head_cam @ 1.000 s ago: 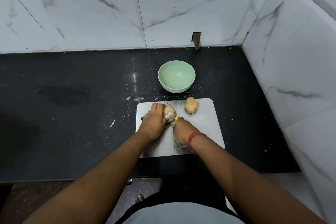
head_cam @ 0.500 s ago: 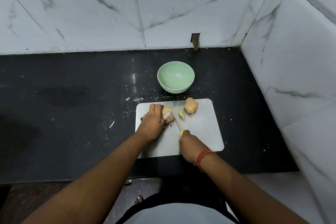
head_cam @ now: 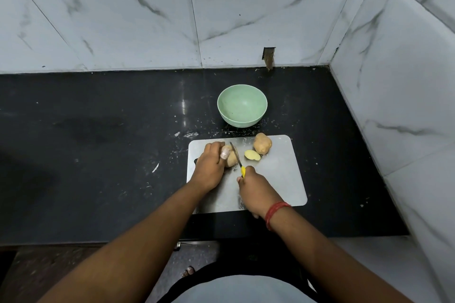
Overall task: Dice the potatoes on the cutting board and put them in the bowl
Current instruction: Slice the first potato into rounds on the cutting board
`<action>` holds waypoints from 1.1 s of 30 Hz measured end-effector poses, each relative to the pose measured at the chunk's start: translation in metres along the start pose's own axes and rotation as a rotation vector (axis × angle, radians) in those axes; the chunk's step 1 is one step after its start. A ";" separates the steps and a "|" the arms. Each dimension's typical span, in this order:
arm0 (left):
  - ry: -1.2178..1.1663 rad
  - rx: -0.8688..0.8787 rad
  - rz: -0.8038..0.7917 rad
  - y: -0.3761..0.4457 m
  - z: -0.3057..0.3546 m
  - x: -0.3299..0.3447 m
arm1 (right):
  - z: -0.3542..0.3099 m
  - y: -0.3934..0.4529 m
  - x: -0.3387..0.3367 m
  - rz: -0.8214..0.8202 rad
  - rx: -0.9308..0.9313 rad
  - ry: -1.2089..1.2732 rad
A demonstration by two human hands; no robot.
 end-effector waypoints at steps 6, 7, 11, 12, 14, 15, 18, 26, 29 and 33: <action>-0.005 -0.030 0.002 -0.002 0.004 0.000 | -0.002 0.003 0.000 -0.019 0.015 -0.021; -0.003 -0.034 0.003 -0.002 0.004 0.000 | -0.002 0.003 0.001 -0.025 0.017 -0.022; 0.002 -0.042 0.002 -0.002 0.006 0.001 | -0.006 0.003 0.002 -0.045 0.029 -0.006; 0.007 -0.042 0.001 -0.002 0.005 0.001 | -0.006 0.003 0.002 -0.042 0.030 0.000; 0.009 -0.043 0.000 -0.001 0.005 0.001 | -0.007 0.003 0.003 -0.030 0.028 -0.006; 0.010 -0.043 -0.001 -0.001 0.004 0.001 | -0.007 0.003 0.003 -0.022 0.025 -0.010; 0.012 -0.042 0.004 0.001 0.001 0.003 | -0.006 0.005 0.002 0.009 0.012 -0.013; 0.000 -0.025 0.014 0.001 0.001 0.003 | -0.005 0.007 0.000 -0.024 0.020 -0.017; 0.009 -0.020 0.014 0.001 0.000 0.003 | -0.006 0.005 -0.001 -0.022 0.021 -0.011; 0.015 -0.024 0.020 0.001 0.001 0.002 | -0.006 0.004 0.000 -0.025 0.013 0.006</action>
Point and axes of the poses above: each hand's wrist, its own y-axis towards the middle knuckle, its own x-axis out of the palm, z = x × y, the point moved 2 cm from there along y, towards the middle knuckle, and after that the axes turned 7 degrees about -z, right-handed, at the moved point
